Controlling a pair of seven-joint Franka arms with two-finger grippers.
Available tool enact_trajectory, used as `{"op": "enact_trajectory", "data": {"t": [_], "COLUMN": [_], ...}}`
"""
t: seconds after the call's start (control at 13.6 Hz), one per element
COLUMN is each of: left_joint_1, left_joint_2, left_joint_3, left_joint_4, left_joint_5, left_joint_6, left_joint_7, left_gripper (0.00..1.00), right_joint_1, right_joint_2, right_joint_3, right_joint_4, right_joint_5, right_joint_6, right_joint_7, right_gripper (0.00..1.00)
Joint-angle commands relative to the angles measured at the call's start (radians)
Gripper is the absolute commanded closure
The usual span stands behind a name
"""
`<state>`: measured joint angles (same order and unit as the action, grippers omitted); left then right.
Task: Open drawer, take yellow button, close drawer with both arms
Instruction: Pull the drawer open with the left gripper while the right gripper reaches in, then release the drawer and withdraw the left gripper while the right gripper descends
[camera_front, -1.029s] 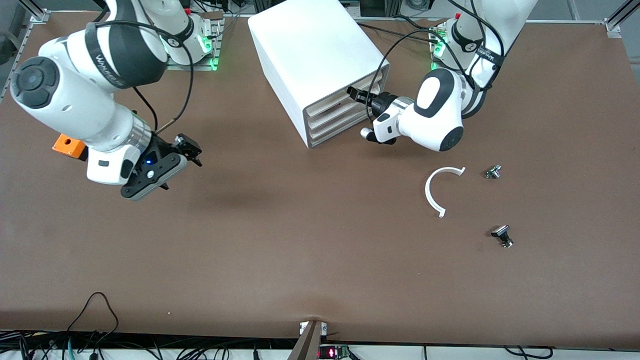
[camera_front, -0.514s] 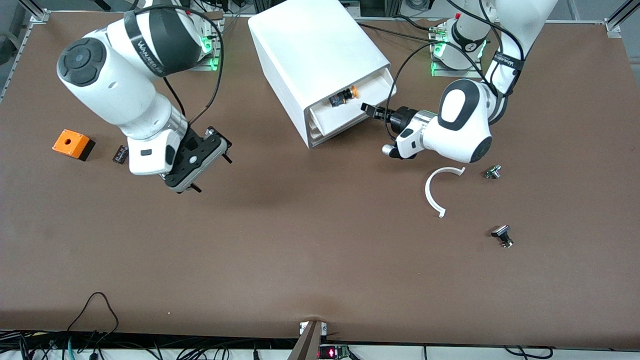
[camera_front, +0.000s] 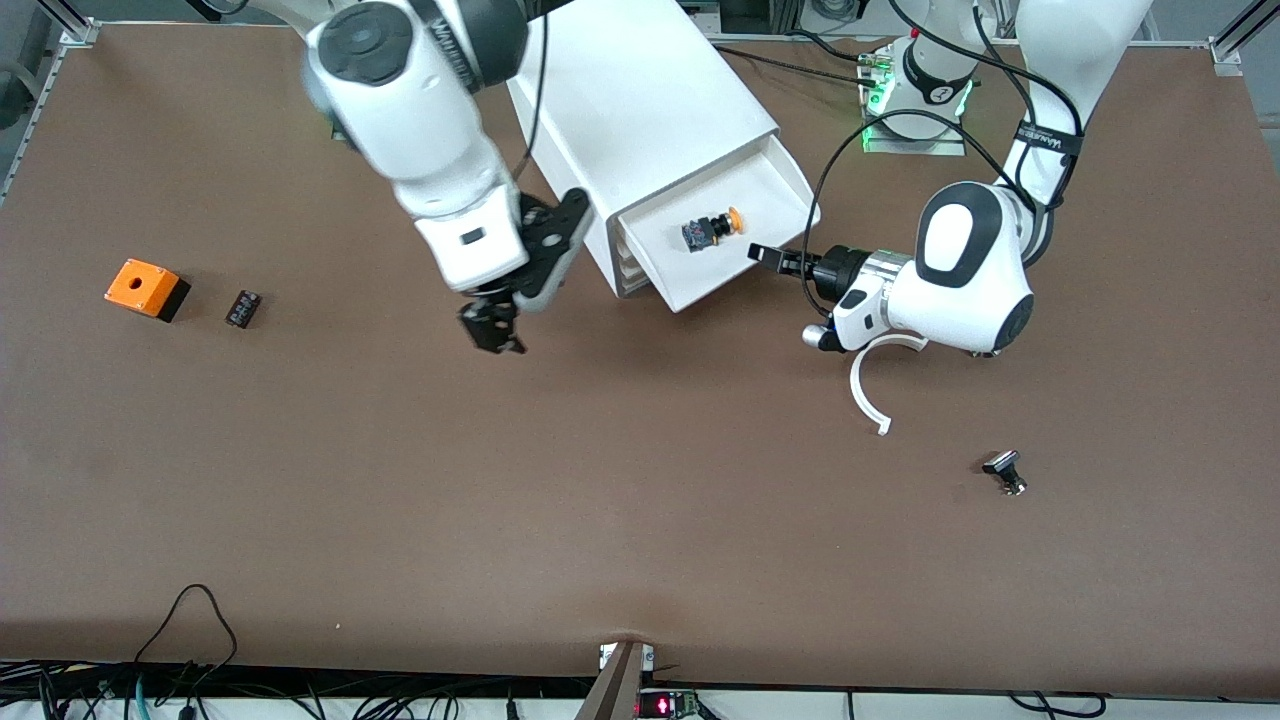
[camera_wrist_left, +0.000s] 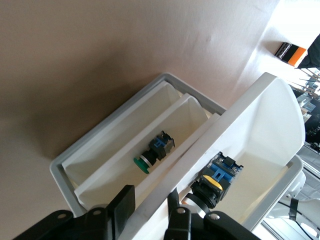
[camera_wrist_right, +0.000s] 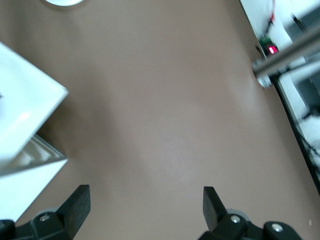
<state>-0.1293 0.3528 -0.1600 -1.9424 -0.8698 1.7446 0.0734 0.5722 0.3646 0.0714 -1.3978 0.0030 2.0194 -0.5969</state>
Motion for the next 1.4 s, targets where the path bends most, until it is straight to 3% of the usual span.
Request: {"op": "enact_trajectory", "data": {"t": [0.0, 0.07, 0.15, 0.22, 0.29, 0.51, 0.73, 0.96, 1.1, 1.32], "left_joint_1": [0.005, 0.005, 0.005, 0.005, 0.005, 0.007, 0.019, 0.020, 0.025, 0.065], "left_joint_2": [0.037, 0.031, 0.017, 0.005, -0.014, -0.087, -0.184, -0.268, -0.308, -0.368], "left_joint_3": [0.027, 0.027, 0.031, 0.042, 0.051, 0.085, 0.093, 0.091, 0.093, 0.099], "left_joint_4": [0.051, 0.051, 0.050, 0.050, 0.048, 0.051, 0.053, 0.051, 0.051, 0.050], "left_joint_5": [0.020, 0.025, 0.028, 0.028, 0.040, 0.153, 0.409, 0.717, 0.782, 0.807], "left_joint_6": [0.019, 0.016, -0.002, -0.022, -0.033, -0.056, -0.053, -0.047, -0.048, -0.051], "left_joint_7": [-0.072, -0.076, -0.078, -0.080, -0.080, -0.081, -0.078, -0.064, -0.064, -0.067], "left_gripper": [0.59, 0.41, 0.37, 0.10, 0.00, 0.00, 0.00, 0.00, 0.00, 0.00], "right_joint_1": [0.050, 0.063, 0.072, 0.087, 0.101, 0.152, 0.155, 0.198, 0.231, 0.259], "right_joint_2": [0.082, 0.091, 0.093, 0.091, 0.091, 0.102, 0.119, 0.190, 0.230, 0.279], "right_joint_3": [-0.012, -0.013, -0.012, -0.010, -0.010, -0.015, -0.002, 0.002, 0.002, 0.001], "right_joint_4": [0.106, 0.109, 0.109, 0.111, 0.112, 0.117, 0.123, 0.268, 0.333, 0.335], "right_joint_5": [-0.014, -0.006, -0.005, -0.005, -0.006, -0.014, -0.003, -0.005, -0.005, -0.005], "right_joint_6": [0.002, 0.013, 0.025, 0.028, 0.028, 0.028, -0.005, -0.131, -0.159, -0.121], "right_joint_7": [-0.102, -0.144, -0.152, -0.153, -0.159, -0.288, -0.377, -0.463, -0.462, -0.460], "right_gripper": [0.00, 0.00, 0.00, 0.00, 0.00, 0.00, 0.00, 0.00, 0.00, 0.00]}}
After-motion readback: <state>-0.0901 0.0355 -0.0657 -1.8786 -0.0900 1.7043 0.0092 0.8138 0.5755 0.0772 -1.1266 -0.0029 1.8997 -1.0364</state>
